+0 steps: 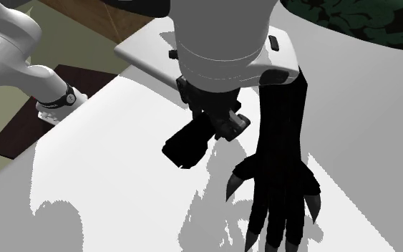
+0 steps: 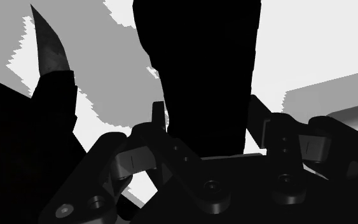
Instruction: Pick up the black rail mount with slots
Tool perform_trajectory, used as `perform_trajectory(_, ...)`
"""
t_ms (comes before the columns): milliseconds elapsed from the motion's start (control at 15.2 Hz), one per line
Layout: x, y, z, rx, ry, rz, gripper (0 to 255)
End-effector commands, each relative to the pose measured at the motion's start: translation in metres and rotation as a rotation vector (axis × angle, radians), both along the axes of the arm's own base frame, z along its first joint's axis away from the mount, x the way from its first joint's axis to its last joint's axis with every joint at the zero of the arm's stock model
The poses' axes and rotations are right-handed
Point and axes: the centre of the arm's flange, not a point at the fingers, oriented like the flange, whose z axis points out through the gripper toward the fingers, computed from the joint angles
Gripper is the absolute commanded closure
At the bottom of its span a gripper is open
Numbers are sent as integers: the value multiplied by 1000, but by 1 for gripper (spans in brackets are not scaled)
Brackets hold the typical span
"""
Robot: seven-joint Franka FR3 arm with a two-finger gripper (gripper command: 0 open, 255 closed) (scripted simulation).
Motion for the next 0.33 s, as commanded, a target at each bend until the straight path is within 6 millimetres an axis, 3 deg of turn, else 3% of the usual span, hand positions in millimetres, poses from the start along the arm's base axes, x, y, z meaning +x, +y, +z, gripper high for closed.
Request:
perform_trajectory(0,0,1,12,0,0,0,255)
perform_trajectory(264,0,1,23,0,0,0,255)
